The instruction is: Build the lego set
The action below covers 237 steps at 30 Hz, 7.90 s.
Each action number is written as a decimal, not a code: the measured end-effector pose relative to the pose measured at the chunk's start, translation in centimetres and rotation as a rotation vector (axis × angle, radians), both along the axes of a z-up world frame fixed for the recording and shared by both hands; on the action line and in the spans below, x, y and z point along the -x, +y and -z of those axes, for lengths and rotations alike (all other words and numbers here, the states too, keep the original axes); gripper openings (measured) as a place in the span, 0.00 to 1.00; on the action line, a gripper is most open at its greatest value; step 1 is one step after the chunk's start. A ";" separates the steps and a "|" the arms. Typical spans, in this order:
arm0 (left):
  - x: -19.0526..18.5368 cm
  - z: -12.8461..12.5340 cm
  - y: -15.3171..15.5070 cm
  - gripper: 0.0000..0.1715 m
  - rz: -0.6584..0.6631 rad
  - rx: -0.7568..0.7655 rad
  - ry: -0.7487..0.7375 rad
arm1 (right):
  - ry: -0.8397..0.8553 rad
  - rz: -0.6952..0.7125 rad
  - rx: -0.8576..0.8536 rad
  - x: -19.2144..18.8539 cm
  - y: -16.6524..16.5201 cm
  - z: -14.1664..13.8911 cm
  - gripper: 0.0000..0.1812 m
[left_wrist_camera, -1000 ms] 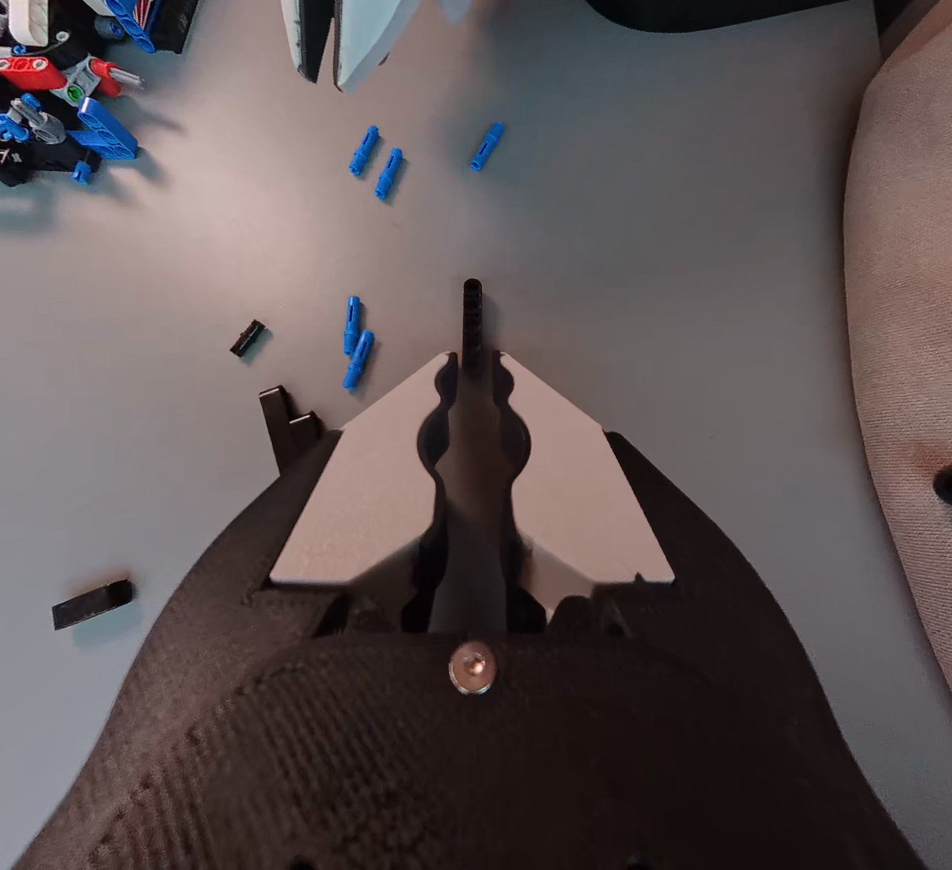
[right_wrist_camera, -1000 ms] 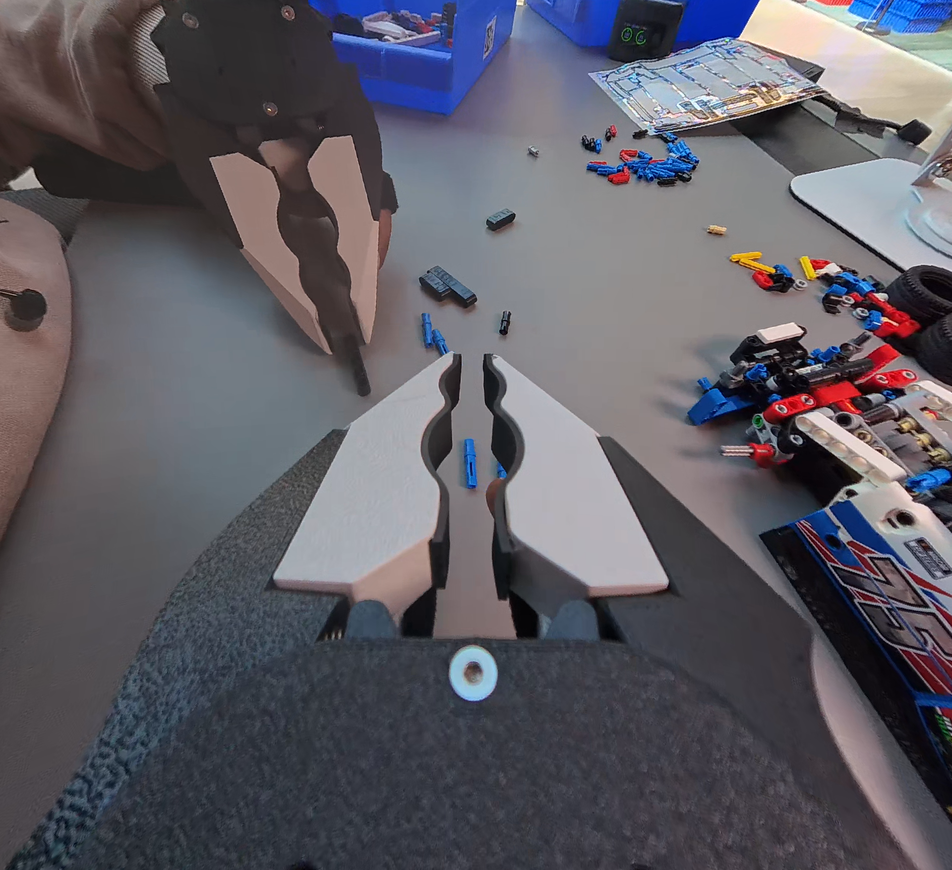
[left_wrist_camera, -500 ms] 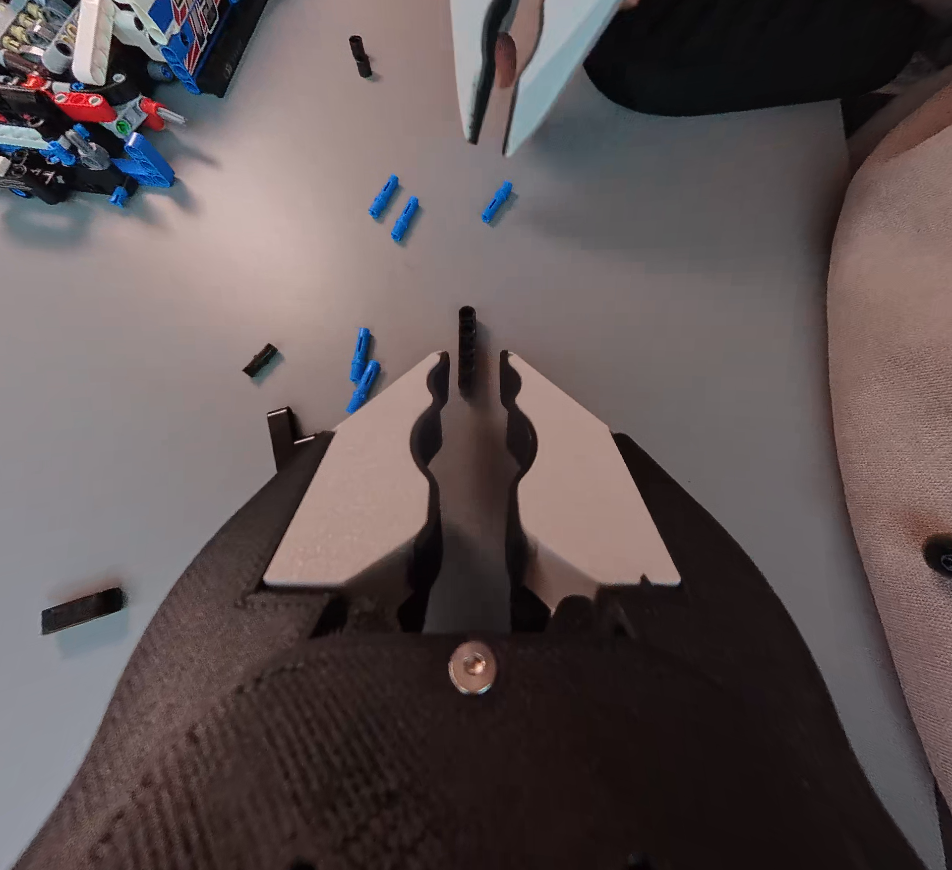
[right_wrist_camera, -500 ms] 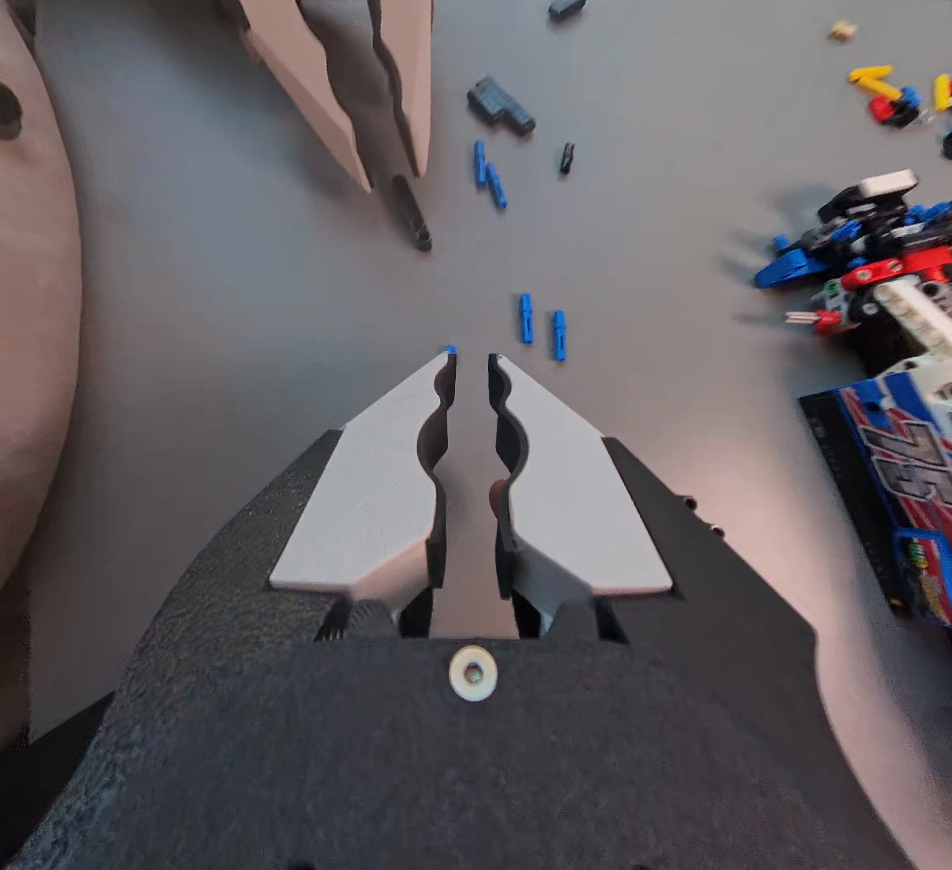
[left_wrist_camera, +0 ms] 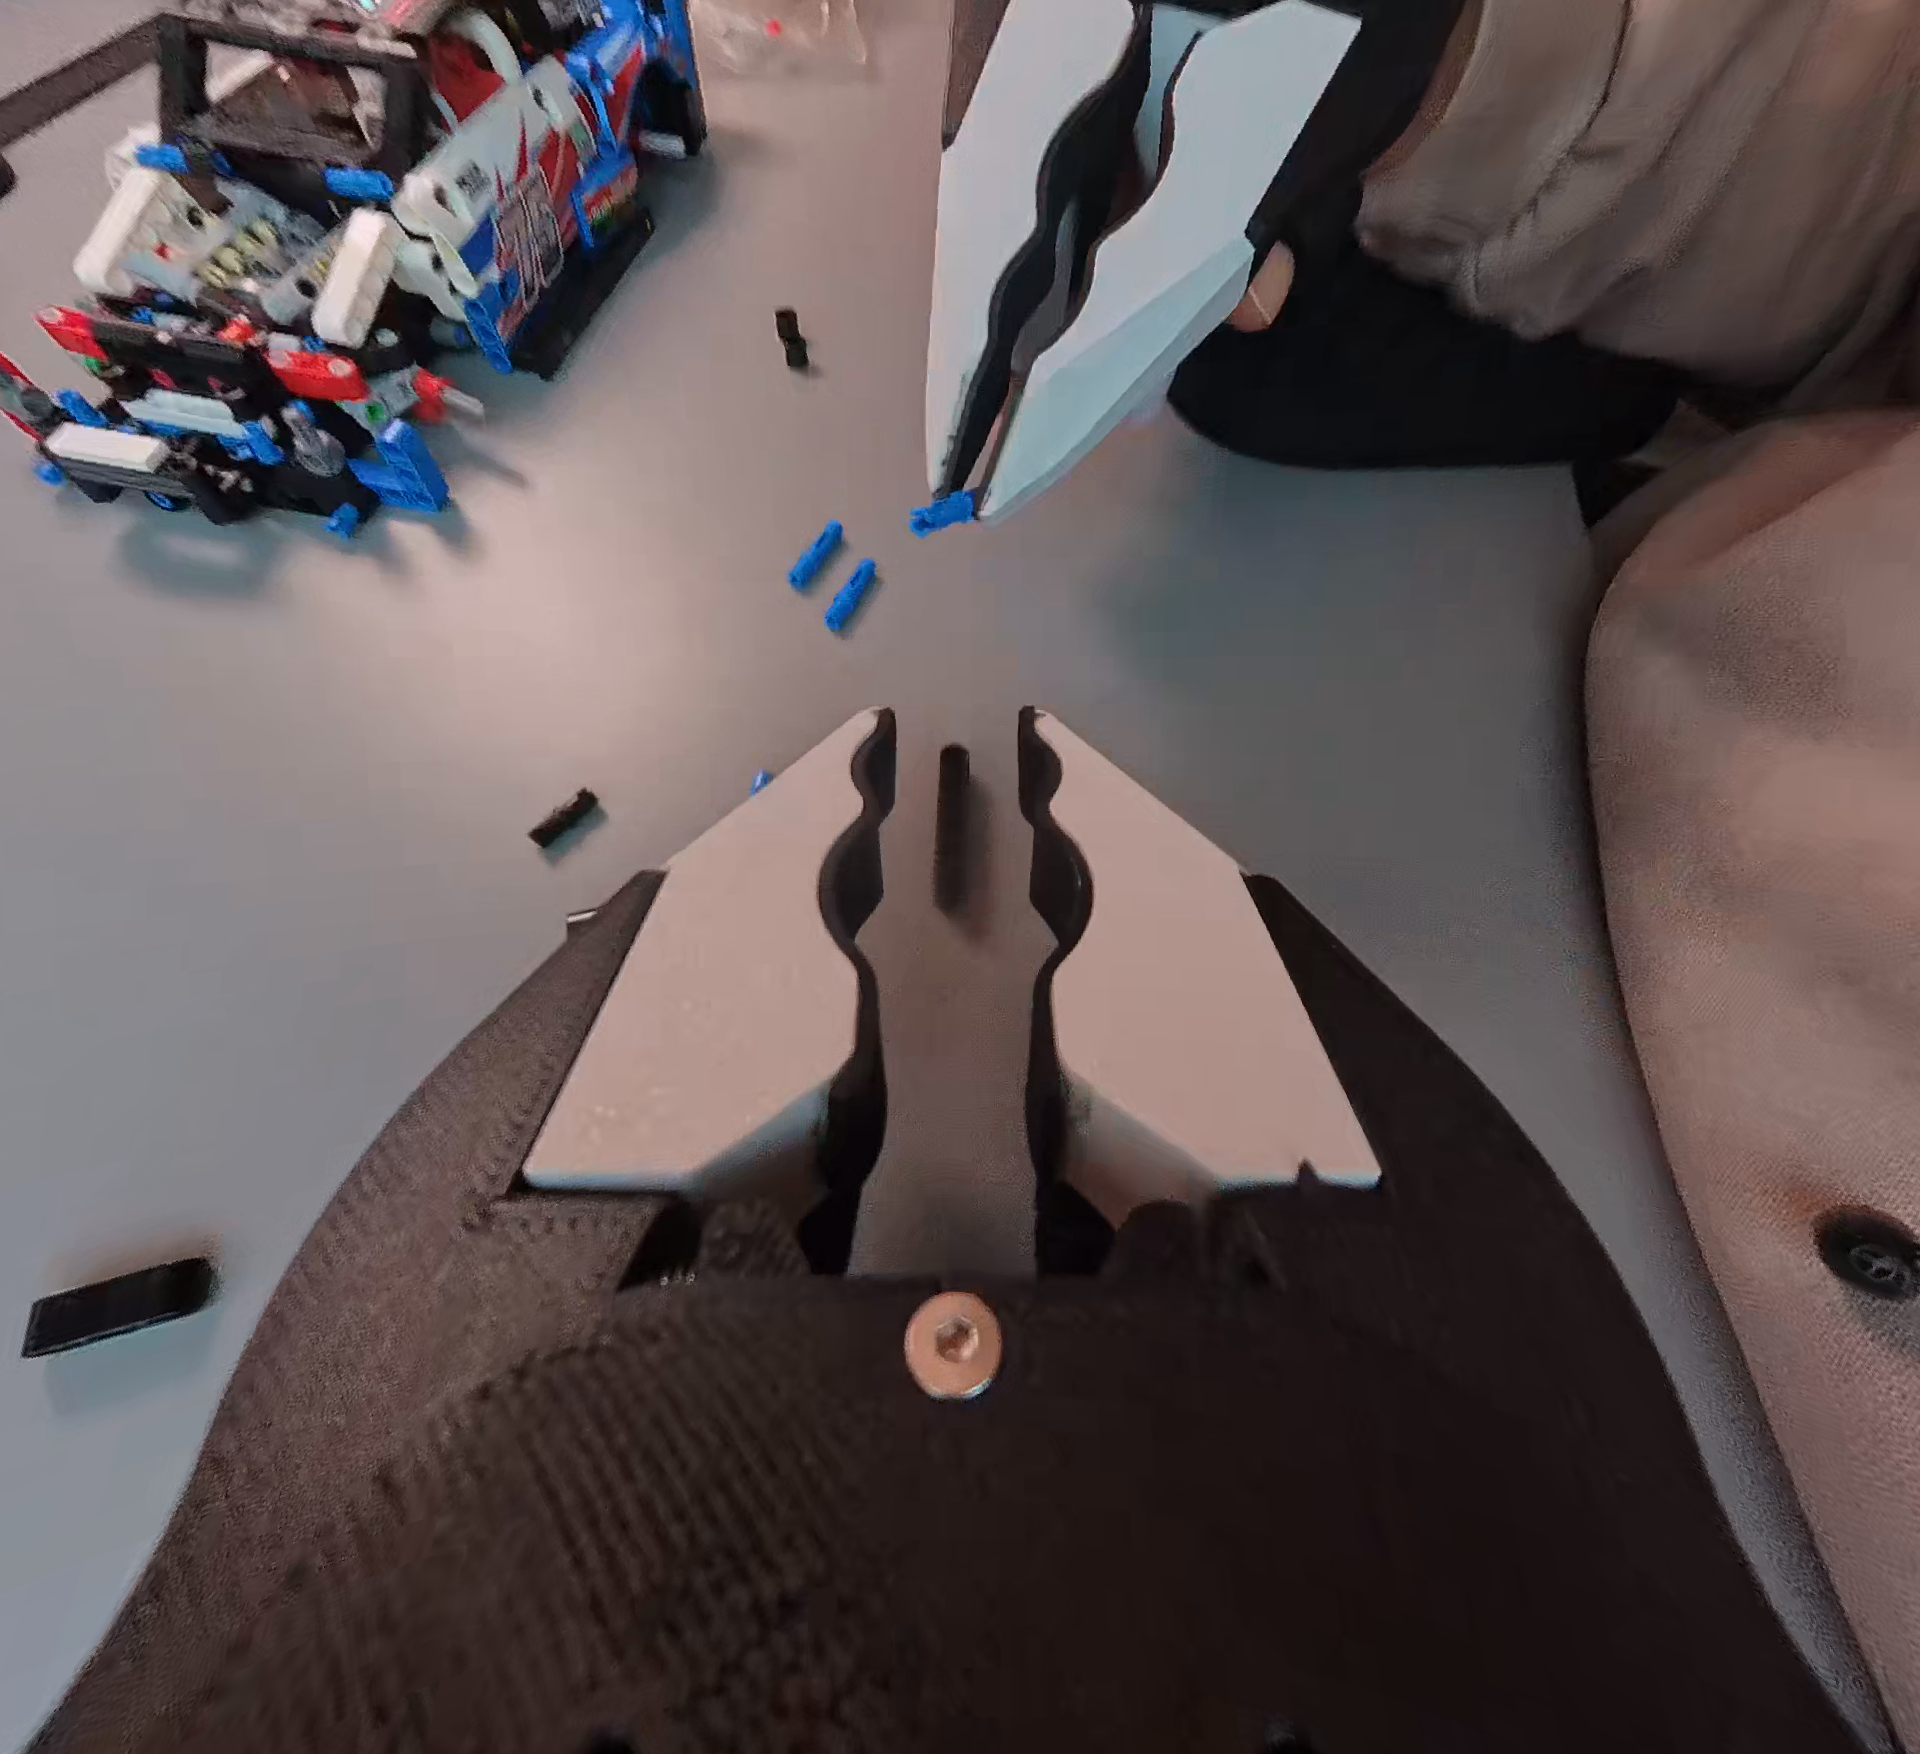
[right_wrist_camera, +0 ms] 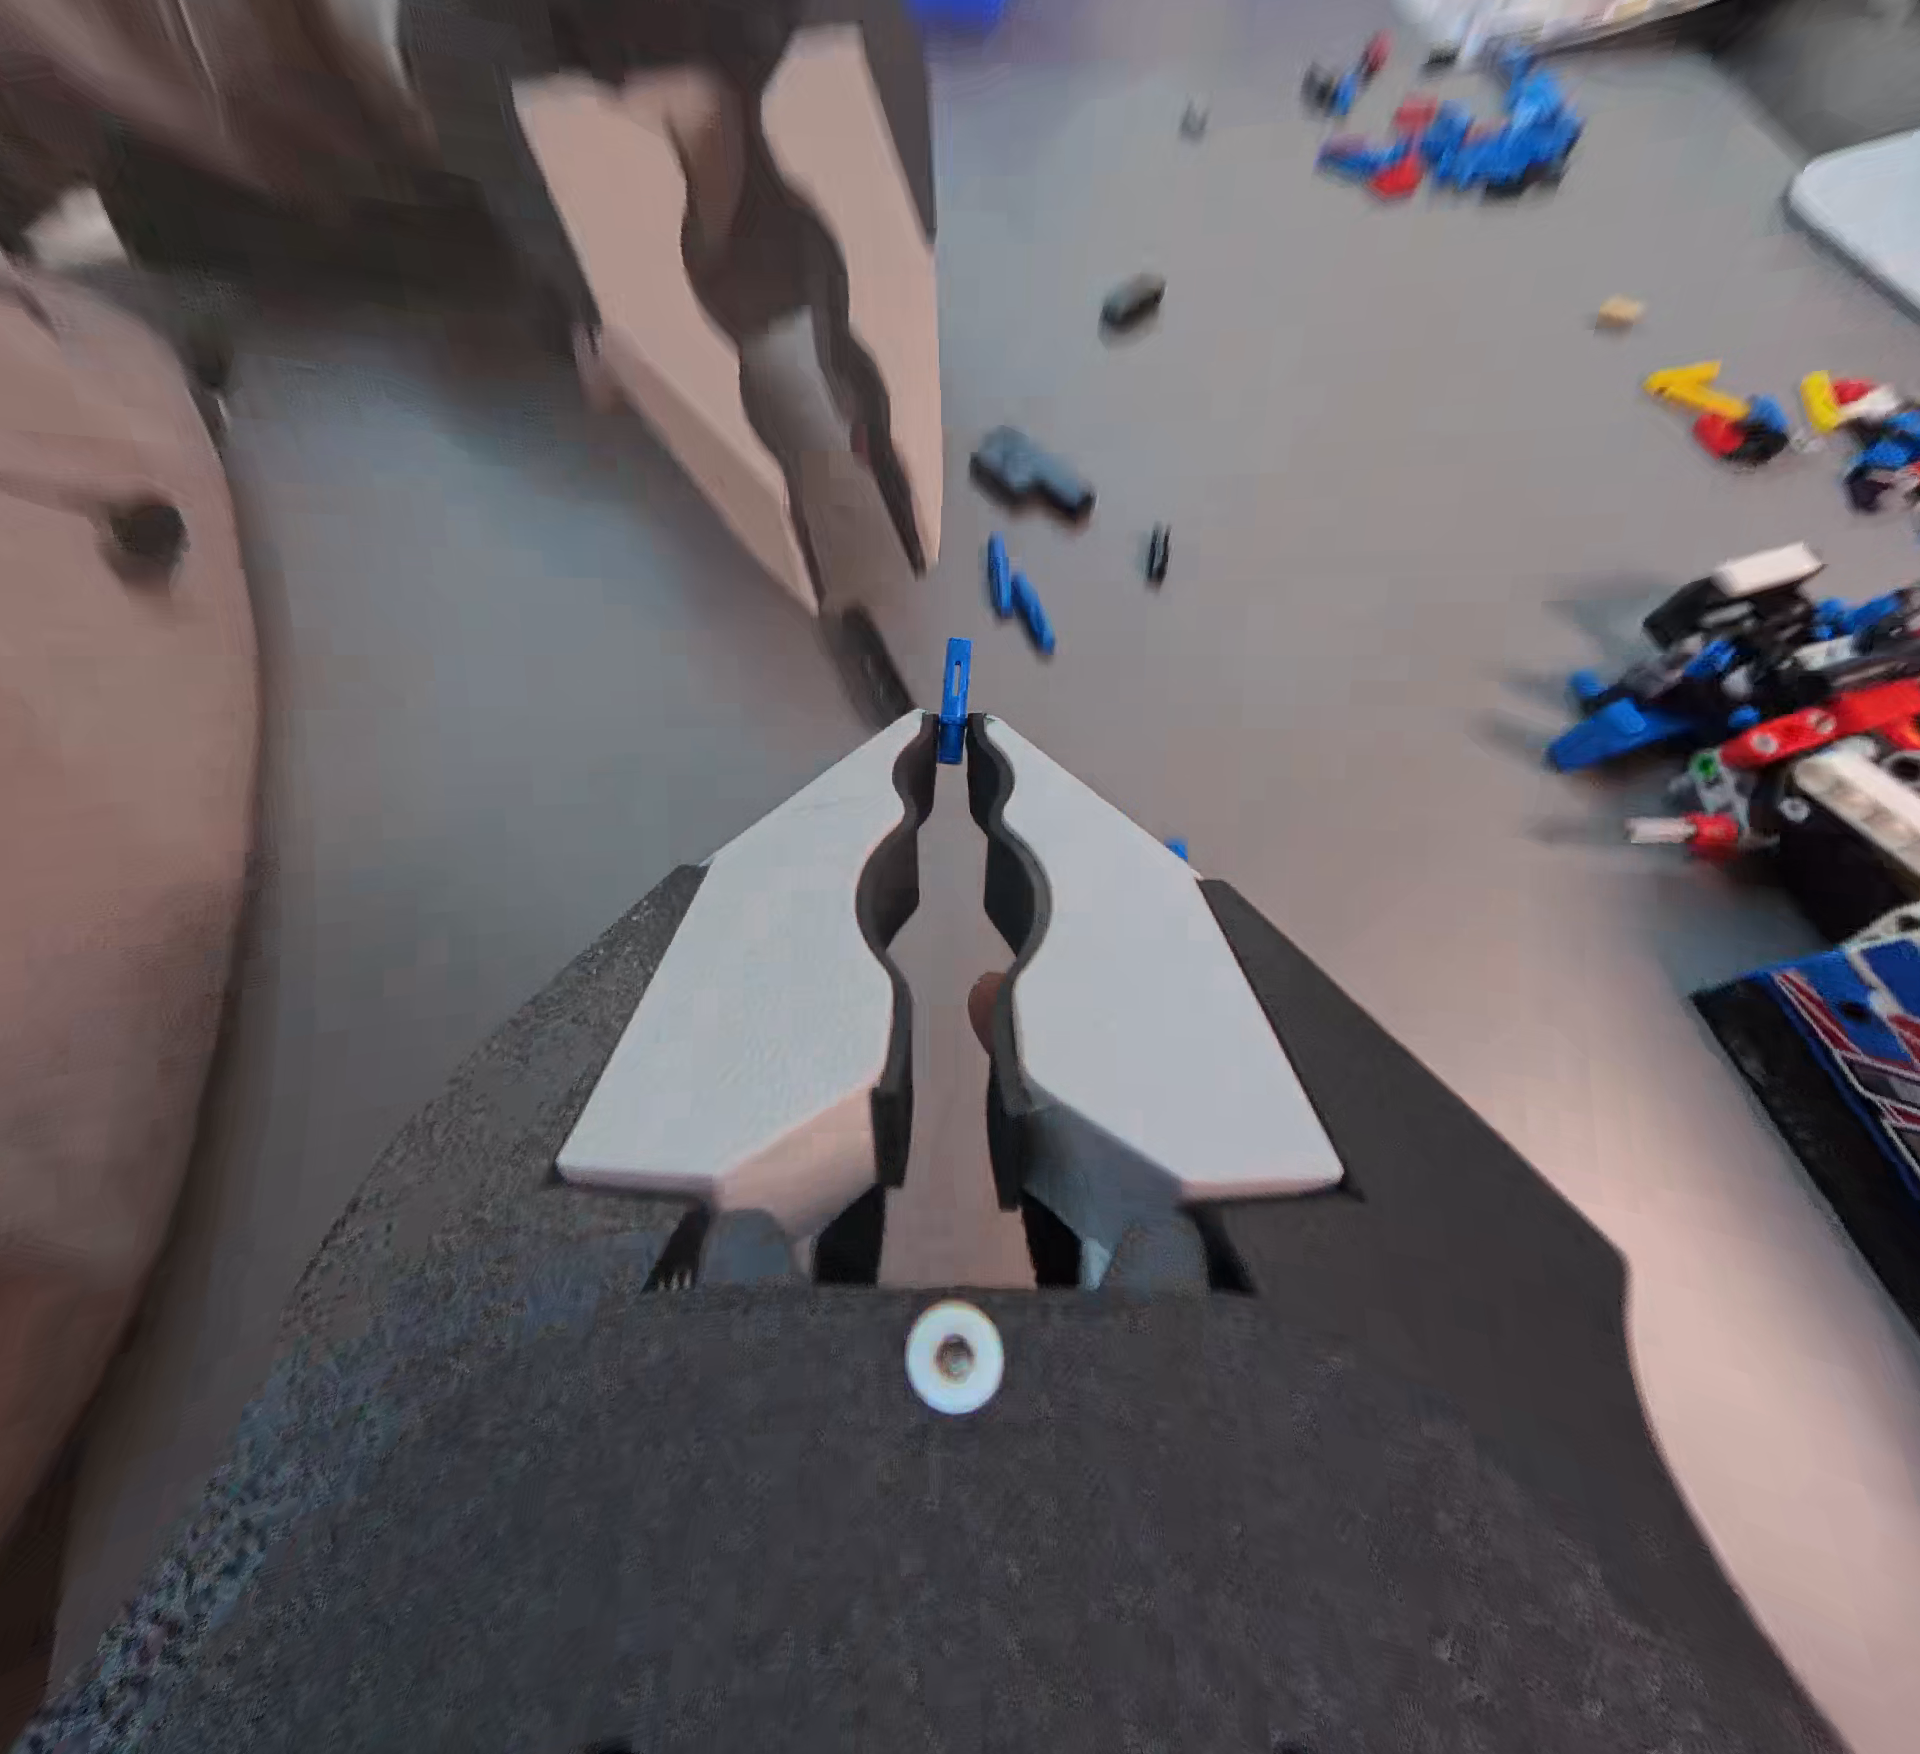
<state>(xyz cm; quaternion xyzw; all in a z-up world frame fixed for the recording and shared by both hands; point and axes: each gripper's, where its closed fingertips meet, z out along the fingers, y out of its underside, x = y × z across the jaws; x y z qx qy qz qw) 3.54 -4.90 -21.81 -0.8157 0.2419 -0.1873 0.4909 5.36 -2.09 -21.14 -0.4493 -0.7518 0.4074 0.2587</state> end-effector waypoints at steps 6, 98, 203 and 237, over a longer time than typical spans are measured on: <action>1.2 -6.9 1.0 0.17 -0.134 -0.318 -0.145 | 0.281 0.166 0.642 3.7 -1.4 -7.5 0.01; 1.0 -3.8 -0.5 0.02 0.015 -0.347 0.262 | 0.145 -0.042 0.382 3.5 -4.0 -3.9 0.01; -0.8 -0.9 -1.2 0.02 0.102 -0.101 0.065 | -0.211 -0.281 -0.326 1.7 -4.4 0.2 0.01; 1.9 3.5 -1.5 0.11 0.072 0.109 0.206 | -0.442 -0.415 -0.477 3.1 -3.7 2.1 0.01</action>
